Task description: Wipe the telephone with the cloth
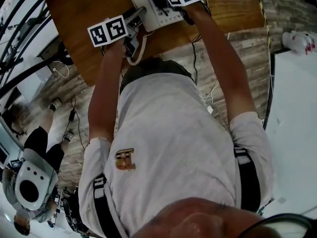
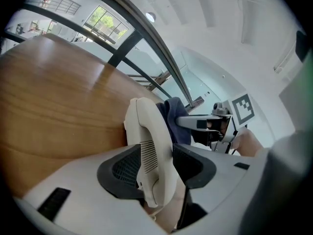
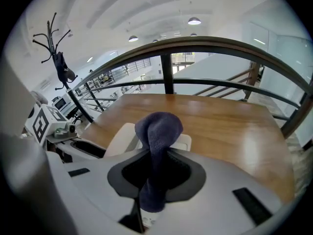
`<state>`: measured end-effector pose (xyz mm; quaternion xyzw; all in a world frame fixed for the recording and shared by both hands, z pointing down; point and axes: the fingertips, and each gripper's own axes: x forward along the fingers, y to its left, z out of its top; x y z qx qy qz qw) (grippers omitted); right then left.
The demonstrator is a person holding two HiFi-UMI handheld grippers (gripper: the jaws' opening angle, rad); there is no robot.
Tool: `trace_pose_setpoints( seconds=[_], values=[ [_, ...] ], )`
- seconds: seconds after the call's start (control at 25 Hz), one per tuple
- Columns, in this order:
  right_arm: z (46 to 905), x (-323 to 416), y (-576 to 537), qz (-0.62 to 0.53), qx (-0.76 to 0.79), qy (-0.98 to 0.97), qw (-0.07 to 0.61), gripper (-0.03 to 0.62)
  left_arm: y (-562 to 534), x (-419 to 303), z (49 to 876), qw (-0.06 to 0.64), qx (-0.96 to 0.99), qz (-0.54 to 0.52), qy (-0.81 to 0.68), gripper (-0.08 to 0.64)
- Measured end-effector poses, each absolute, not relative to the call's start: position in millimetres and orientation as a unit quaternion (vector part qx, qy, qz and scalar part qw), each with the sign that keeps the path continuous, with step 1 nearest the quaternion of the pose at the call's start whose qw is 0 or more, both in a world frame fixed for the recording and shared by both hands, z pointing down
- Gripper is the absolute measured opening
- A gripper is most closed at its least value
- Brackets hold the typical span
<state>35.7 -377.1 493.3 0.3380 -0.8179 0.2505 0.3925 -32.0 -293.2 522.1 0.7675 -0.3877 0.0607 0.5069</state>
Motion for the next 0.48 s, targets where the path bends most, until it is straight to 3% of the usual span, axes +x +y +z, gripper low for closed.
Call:
trace_pose_setpoints(
  seconds=[0.28,0.48],
  values=[
    [506.3,91.1,-380.6,0.277,0.385,-0.795,0.378,0.078,-291.0,-32.1,524.9,0.502,0.769,0.061,-0.392,0.212],
    [485.5,87.4,-363.7,0.288,0.376,-0.812,0.34,0.078,-291.7,-31.4,523.2,0.497,0.772,0.063,-0.392,0.212]
  ],
)
